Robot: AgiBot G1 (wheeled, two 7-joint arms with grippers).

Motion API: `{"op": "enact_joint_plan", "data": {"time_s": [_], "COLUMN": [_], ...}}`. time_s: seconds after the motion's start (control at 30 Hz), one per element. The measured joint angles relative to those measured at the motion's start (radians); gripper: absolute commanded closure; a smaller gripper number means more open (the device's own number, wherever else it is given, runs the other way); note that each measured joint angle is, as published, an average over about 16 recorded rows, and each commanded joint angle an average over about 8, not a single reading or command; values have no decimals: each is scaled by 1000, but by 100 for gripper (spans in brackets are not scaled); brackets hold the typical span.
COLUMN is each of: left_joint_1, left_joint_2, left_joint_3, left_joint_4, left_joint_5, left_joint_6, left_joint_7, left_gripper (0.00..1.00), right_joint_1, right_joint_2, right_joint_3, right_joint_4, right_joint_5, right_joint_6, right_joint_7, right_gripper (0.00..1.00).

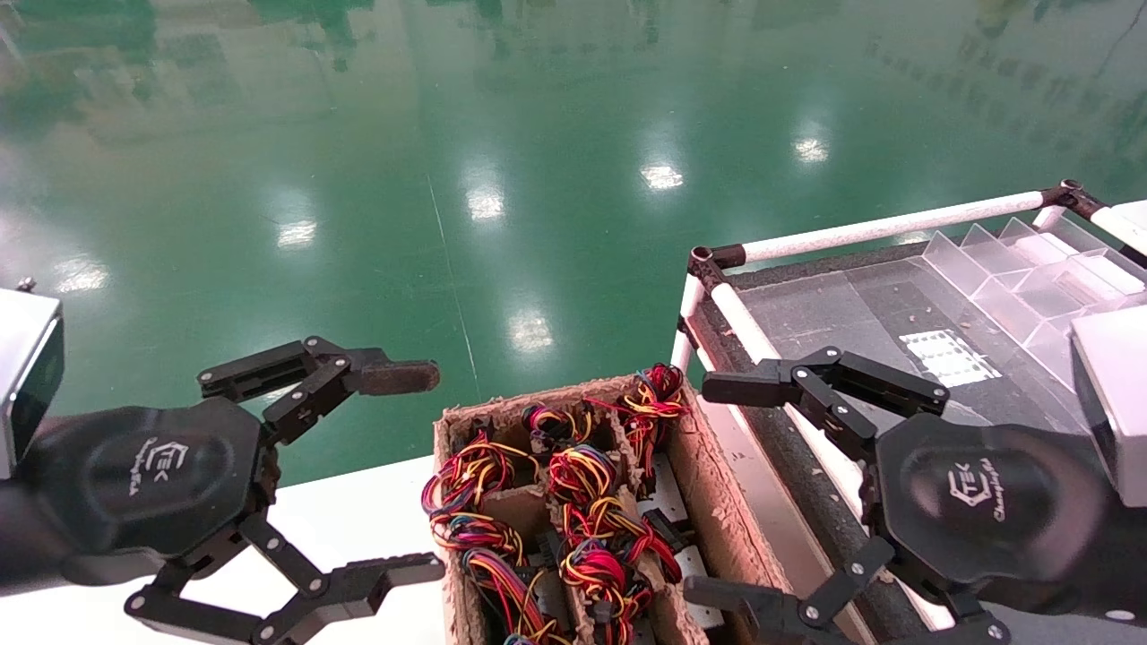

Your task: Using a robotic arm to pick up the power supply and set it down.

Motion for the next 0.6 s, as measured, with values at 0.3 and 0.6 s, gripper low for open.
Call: {"op": "enact_joint_plan", "data": {"time_s": [0.3, 0.6], "left_joint_1": [0, 0], "left_joint_2": [0, 0], "left_joint_3": [0, 0], "left_joint_4": [0, 0], "left_joint_5": [0, 0], "left_joint_6": [0, 0], "left_joint_7": [0, 0], "left_gripper": [99, 100], "right_joint_1": [0, 0], "right_joint_2": [0, 0], "right_joint_3": [0, 0], "right_joint_4": [0, 0], "right_joint_5": [0, 0], "right_joint_6": [0, 0], "right_joint_7": [0, 0], "right_gripper": [0, 0]}}
